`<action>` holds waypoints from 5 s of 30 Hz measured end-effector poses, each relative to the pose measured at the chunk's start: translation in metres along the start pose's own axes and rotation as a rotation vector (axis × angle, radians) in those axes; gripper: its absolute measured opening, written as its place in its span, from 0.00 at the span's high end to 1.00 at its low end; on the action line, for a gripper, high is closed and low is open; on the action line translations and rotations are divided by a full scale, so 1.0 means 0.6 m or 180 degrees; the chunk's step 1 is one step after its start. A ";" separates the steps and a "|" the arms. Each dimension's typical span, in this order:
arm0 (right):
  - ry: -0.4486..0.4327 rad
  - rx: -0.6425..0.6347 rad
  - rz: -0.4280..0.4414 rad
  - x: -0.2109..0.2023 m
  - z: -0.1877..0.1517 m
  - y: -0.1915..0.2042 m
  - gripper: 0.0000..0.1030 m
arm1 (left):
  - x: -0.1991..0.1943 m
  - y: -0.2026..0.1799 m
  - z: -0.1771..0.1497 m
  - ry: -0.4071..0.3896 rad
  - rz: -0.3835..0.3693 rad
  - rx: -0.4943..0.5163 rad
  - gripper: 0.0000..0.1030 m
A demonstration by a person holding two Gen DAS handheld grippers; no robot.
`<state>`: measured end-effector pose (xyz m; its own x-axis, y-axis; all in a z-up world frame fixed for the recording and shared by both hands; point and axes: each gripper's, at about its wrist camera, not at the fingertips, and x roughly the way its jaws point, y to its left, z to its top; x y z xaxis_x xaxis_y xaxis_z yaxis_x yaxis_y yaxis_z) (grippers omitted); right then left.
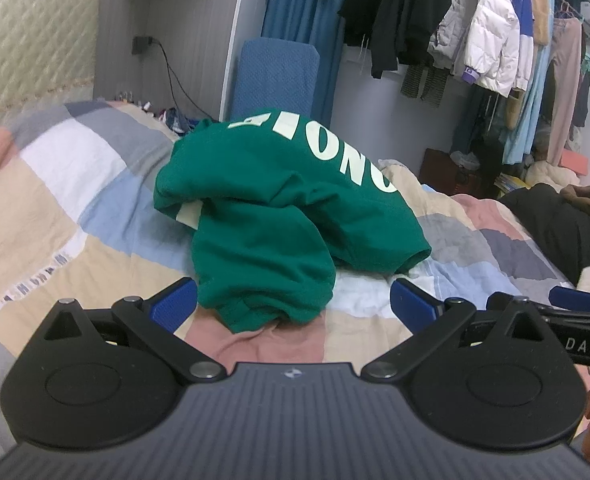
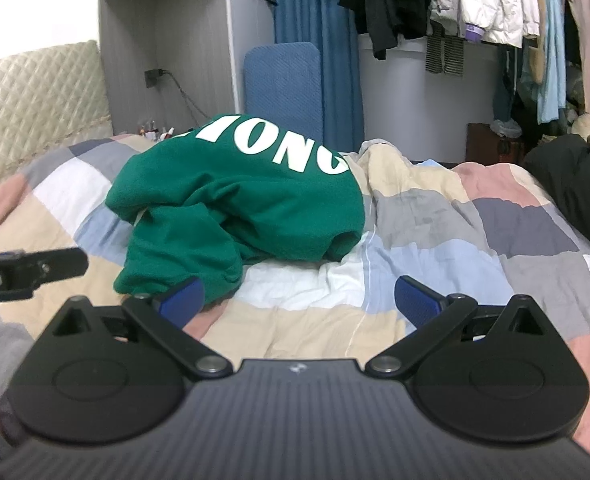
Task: Fold large clothes
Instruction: 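Reach both grippers into the green hoodie and close on its fabric, then lift the hoodie with both grippers and shake it out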
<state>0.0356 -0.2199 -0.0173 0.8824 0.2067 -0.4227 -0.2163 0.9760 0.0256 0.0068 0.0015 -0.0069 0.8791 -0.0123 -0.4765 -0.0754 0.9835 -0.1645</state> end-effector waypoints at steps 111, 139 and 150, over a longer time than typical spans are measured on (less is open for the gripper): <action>0.0843 0.2173 0.0705 0.302 0.059 -0.194 0.33 | 0.316 0.194 0.075 0.0890 -0.0664 -0.2145 0.20; -0.0572 0.1601 0.1575 0.244 0.120 -0.206 0.93 | 0.250 0.224 0.171 -0.0151 -0.1575 -0.2370 0.95; 0.0040 0.1971 0.1348 0.203 0.069 -0.206 0.92 | 0.167 0.239 0.111 0.0290 -0.1211 -0.2415 0.94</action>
<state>0.1869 -0.3127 -0.0343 0.7702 0.5761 -0.2736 -0.2585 0.6742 0.6918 0.1154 0.1531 -0.0210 0.8696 -0.3637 -0.3339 -0.1062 0.5227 -0.8459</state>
